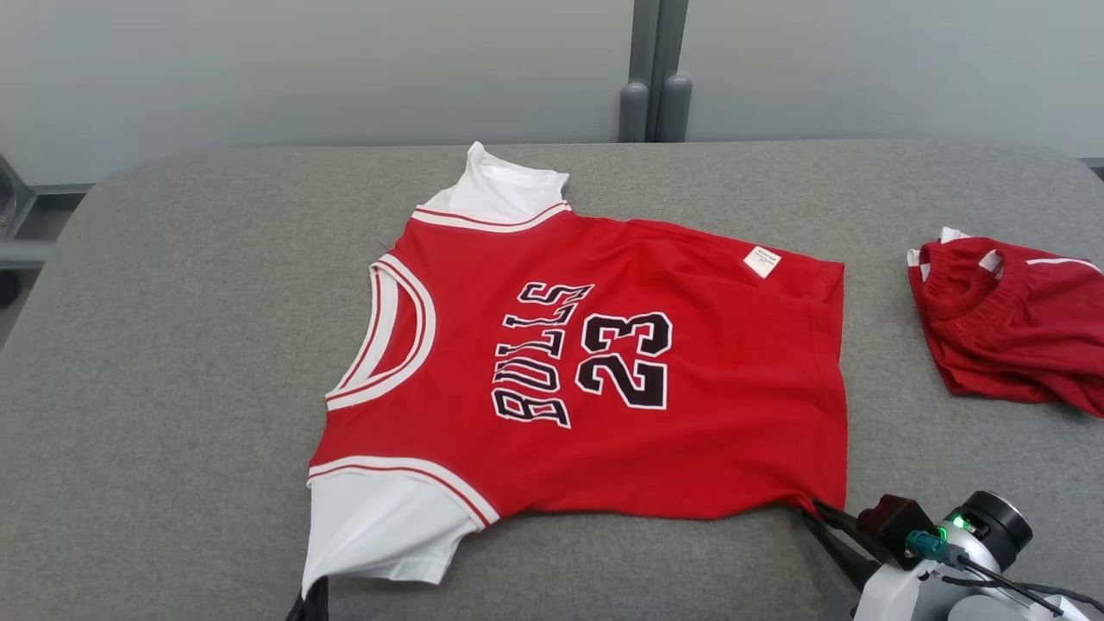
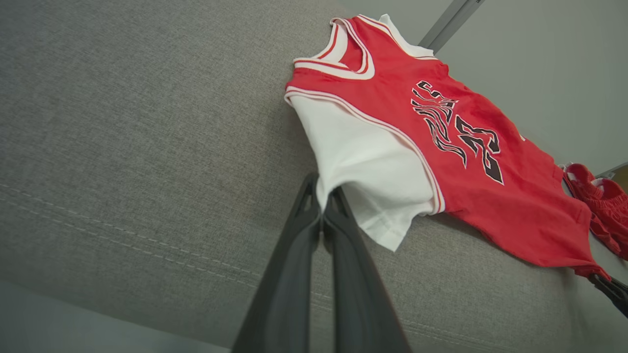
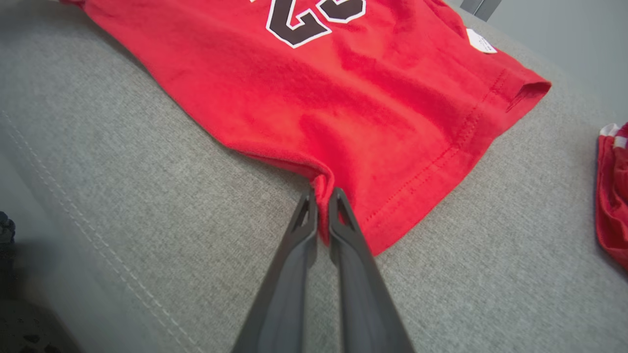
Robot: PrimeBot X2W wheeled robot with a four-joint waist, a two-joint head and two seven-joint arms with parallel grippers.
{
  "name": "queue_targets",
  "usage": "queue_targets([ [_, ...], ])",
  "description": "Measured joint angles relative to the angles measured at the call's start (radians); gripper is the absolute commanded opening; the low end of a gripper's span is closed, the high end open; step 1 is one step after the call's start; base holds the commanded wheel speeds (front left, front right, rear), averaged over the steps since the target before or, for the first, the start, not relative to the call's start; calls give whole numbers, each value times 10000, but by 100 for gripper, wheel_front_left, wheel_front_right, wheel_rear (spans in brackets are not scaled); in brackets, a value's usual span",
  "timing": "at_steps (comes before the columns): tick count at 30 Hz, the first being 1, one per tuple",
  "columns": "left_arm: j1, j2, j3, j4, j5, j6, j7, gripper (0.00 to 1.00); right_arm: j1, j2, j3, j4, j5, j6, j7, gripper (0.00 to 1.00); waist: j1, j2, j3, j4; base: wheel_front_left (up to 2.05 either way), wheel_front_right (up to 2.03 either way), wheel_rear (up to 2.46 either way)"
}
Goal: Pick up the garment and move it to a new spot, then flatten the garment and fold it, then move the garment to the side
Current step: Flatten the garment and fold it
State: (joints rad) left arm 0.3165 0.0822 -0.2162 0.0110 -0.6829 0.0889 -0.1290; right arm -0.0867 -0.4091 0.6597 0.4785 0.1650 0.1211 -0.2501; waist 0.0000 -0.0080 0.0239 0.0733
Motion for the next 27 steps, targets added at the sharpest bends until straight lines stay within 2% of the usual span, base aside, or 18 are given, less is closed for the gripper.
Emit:
queue_targets([
  [5, 19, 92, 215, 73, -19, 61, 6, 0, 184, -73, 165, 140, -199, 0, -2, 0, 0, 0, -67, -250, 0, 0, 0],
  [12, -1, 102, 42, 77, 12, 77, 140, 0, 244, -46, 209, 203, -263, 0, -4, 2, 0, 0, -182, -556, 0, 0, 0],
  [13, -1, 102, 0, 77, 12, 77, 142, 0, 244, -31, 209, 211, -263, 0, -4, 18, 0, 0, -196, -593, 0, 0, 0],
  [14, -1, 102, -42, 77, 13, 79, 153, 0, 244, -13, 209, 217, -263, 0, -4, 27, 0, 0, -210, -627, 0, 0, 0],
  [15, -4, 109, -96, 75, 35, 79, 221, 0, 254, -6, 199, 221, -259, -6, -4, 45, 0, 0, -222, -654, 0, 0, 0],
  [16, -4, 111, -123, 82, 84, 79, 244, 0, 285, -6, 184, 219, -251, -8, -4, 82, 0, 0, -231, -670, 0, 0, 0],
  [17, -4, 117, -117, 88, 111, 79, 268, 0, 328, -8, 174, 221, -251, -10, -4, 100, 0, 0, -238, -680, 0, 0, 0],
  [18, -4, 151, -111, 100, 115, 79, 301, 0, 361, -2, 174, 219, -251, -10, -4, 100, 0, 0, -242, -687, 0, 0, 0],
  [19, -3, 205, -96, 117, 115, 81, 318, 10, 380, 8, 171, 207, -249, -13, -4, 100, 0, 0, -247, -692, 0, 0, 0],
  [20, -1, 255, -58, 128, 119, 82, 318, 38, 395, 19, 144, 180, -245, -92, -4, 100, 0, 0, -252, -697, 0, 0, 0],
  [22, 9, 305, 67, 140, 161, 96, 322, 65, 454, 25, 10, 86, -219, -176, -4, 100, 0, 0, -266, -708, 0, 0, 0],
  [23, 13, 309, 130, 150, 169, 98, 328, 93, 518, 15, -42, 25, -219, -190, -4, 100, 0, 0, -275, -711, 0, 0, 0],
  [24, 17, 318, 180, 153, 174, 98, 330, 100, 596, 15, -79, -42, -213, -265, -4, 100, 0, 0, -285, -715, 0, 0, 0],
  [27, 81, 380, 255, 167, 174, 174, 416, 100, 825, 4, -153, -253, -136, -403, -4, 100, 0, 0, -317, -729, 0, 0, 0],
])
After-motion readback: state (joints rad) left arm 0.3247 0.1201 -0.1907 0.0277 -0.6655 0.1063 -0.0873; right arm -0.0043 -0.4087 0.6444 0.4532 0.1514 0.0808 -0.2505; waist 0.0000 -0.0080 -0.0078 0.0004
